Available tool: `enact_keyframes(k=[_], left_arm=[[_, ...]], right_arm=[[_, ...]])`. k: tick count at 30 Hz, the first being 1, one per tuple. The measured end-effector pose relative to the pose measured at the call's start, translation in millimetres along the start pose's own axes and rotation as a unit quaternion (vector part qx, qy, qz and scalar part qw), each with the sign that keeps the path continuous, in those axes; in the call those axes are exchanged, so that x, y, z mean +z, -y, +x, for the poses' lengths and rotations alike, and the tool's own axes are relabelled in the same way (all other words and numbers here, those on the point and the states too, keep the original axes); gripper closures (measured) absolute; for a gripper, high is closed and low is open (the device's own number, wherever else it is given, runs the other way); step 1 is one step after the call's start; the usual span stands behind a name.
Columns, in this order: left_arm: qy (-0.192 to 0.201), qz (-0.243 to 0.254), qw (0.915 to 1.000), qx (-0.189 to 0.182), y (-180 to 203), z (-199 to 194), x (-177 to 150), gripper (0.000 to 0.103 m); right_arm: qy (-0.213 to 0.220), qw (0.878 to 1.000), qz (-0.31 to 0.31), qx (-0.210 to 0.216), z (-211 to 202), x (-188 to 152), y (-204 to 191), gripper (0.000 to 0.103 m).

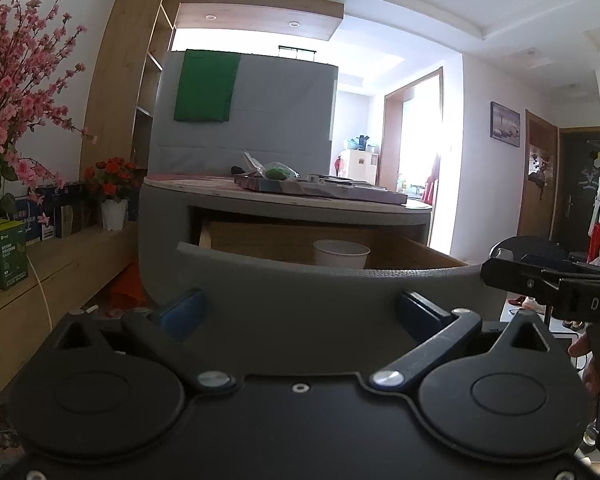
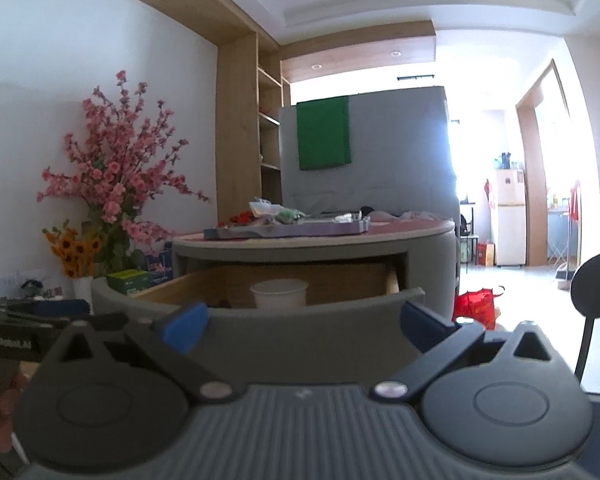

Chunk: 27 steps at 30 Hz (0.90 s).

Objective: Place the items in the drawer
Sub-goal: 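Push the drawer closed with the left tool while the right tool backs away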

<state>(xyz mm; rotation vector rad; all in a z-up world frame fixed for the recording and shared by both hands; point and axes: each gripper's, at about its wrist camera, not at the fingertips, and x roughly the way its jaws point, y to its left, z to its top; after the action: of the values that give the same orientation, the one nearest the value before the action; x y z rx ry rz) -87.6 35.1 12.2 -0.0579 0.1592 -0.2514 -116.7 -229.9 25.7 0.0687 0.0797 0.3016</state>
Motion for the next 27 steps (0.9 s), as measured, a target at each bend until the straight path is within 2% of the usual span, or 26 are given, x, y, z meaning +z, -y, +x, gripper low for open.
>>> enact_keyframes(k=[4, 16, 27], left_arm=[[0.002, 0.000, 1.0000, 0.003, 1.9, 1.0, -1.6, 0.000], [-0.004, -0.012, 0.9998, 0.012, 3.4, 13.9, 0.4, 0.000], [-0.019, -0.049, 0.9984, 0.021, -0.6, 27.0, 4.0, 0.000]], right_arm=[[0.004, 1.000, -0.007, -0.006, 4.0, -0.7, -2.0, 0.001], [-0.018, 1.000, 0.000, -0.001, 27.8, -6.2, -4.4, 0.001], [-0.030, 1.000, 0.005, 0.008, 53.6, -1.8, 0.9, 0.001]])
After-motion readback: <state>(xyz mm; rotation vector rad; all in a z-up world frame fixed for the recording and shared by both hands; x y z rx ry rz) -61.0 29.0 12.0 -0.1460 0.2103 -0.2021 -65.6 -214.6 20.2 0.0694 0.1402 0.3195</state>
